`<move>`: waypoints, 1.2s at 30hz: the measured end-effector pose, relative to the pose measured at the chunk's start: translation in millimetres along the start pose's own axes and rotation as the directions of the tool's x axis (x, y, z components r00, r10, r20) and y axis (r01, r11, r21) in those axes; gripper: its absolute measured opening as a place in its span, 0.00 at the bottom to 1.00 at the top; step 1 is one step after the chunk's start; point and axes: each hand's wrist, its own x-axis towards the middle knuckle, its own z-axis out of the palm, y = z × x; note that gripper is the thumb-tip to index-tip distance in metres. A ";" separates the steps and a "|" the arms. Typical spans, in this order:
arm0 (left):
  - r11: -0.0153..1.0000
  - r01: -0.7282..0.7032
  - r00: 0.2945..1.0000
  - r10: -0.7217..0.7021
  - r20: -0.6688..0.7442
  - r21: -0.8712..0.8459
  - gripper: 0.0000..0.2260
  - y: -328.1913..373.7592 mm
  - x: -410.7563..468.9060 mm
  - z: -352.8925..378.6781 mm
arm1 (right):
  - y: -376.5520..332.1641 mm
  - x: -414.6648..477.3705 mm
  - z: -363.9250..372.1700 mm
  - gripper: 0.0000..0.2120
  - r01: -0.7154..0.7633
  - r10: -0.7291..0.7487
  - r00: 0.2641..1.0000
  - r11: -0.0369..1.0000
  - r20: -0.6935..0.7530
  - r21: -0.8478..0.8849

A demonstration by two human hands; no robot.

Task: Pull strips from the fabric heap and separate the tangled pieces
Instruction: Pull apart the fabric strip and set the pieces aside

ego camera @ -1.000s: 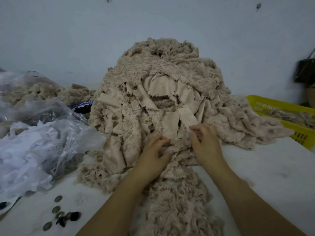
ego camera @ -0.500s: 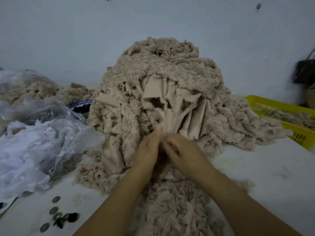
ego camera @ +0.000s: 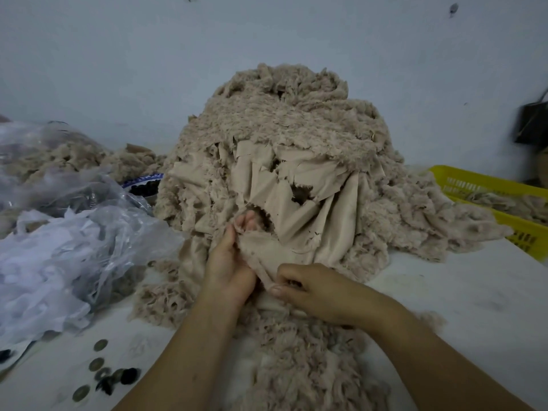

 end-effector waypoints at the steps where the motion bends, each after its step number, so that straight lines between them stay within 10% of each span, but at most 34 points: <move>1: 0.999 -0.018 1.000 0.018 -0.015 -0.033 0.15 2.3 1.7 -1.6 | 1.8 -1.0 -0.2 0.14 -0.012 0.012 1.000 1.000 0.022 0.003; 10: 0.990 0.115 0.972 -0.129 0.197 0.081 0.07 -8.7 -8.1 6.8 | -2.1 11.0 7.7 0.09 0.092 -0.025 0.872 0.989 -0.489 0.114; 24: 0.988 -0.110 0.984 0.093 0.151 0.109 0.13 2.6 -11.5 10.7 | 14.0 11.5 -4.9 0.06 -0.077 -0.027 0.843 0.983 -0.536 -0.170; 32: 0.986 -0.151 0.988 0.147 0.048 0.072 0.12 19.9 -6.9 -1.8 | 37.0 4.6 -19.7 0.07 -0.278 0.217 0.741 0.961 -0.636 0.004; 34: 0.921 -0.217 0.970 0.240 -0.033 0.322 0.10 18.0 -5.2 -2.3 | 25.7 4.5 -17.6 0.10 -0.176 0.134 0.772 0.984 -0.621 -0.006; 36: 0.533 -0.285 0.899 0.436 0.030 0.797 0.08 10.5 -6.6 -4.6 | 9.2 3.9 -11.5 0.12 -0.074 0.011 0.813 0.994 -0.583 -0.085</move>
